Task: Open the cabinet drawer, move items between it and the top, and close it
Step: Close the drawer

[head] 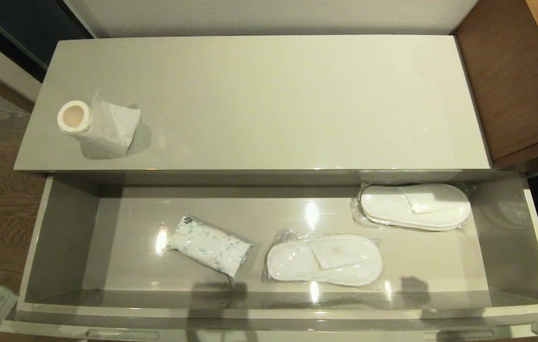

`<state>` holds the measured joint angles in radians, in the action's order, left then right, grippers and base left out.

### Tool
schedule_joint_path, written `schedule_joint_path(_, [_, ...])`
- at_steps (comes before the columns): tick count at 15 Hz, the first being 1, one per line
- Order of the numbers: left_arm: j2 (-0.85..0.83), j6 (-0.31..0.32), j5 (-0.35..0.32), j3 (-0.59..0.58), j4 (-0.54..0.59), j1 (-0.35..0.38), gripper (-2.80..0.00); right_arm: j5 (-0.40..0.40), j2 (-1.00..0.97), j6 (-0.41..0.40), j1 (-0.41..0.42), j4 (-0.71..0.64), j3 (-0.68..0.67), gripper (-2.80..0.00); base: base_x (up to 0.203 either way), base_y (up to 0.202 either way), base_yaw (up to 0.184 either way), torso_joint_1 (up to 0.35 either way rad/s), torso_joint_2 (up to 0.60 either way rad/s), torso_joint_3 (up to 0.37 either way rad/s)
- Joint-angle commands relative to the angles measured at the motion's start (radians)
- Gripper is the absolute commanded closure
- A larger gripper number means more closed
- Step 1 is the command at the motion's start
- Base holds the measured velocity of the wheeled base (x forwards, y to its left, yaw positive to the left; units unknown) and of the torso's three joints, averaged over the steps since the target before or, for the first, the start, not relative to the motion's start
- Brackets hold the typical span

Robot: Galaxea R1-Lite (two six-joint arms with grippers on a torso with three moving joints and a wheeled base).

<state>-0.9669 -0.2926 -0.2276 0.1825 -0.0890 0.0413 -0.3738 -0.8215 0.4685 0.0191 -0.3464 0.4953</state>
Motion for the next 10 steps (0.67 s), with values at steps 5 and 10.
schedule_joint_path(5, [0.04, 0.005, -0.084, 0.022, 0.093, -0.005, 0.0, -0.009, -0.183, -0.11, -0.008, 0.109, -0.061, 0.0, 0.0, 0.0, 0.0, 0.0, 0.0, 0.0])
schedule_joint_path(10, [0.201, 0.014, -0.099, 0.15, 0.443, -0.007, 0.0, -0.015, -0.185, -0.116, -0.008, 0.118, -0.09, 0.0, 0.0, 0.0, 0.0, 0.0, 0.0, 0.0])
